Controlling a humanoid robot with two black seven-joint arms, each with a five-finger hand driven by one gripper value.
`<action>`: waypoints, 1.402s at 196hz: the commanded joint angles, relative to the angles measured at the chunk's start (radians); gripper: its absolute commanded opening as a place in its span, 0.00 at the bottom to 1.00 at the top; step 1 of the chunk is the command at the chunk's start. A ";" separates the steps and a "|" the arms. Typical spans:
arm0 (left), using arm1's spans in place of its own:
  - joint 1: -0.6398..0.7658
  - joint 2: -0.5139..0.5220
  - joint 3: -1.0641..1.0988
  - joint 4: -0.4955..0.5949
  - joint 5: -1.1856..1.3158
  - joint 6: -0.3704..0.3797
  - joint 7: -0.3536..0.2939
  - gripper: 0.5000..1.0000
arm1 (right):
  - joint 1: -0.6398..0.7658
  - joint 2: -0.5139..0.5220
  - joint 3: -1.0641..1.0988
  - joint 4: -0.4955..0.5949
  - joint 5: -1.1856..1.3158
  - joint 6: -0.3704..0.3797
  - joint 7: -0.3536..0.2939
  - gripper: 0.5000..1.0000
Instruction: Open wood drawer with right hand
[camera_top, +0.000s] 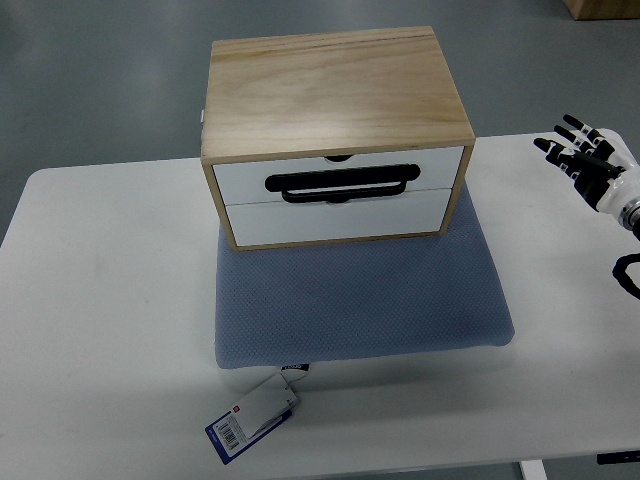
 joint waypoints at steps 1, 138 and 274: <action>0.000 0.000 0.000 0.000 -0.001 0.000 0.000 1.00 | 0.003 0.002 -0.002 0.002 -0.001 0.000 0.000 0.86; 0.000 0.000 0.000 0.000 0.001 0.000 0.000 1.00 | 0.008 -0.007 0.007 0.004 0.004 0.000 0.000 0.86; 0.000 0.000 0.000 0.000 0.001 0.000 0.000 1.00 | 0.182 -0.338 -0.305 0.025 0.374 0.005 0.106 0.86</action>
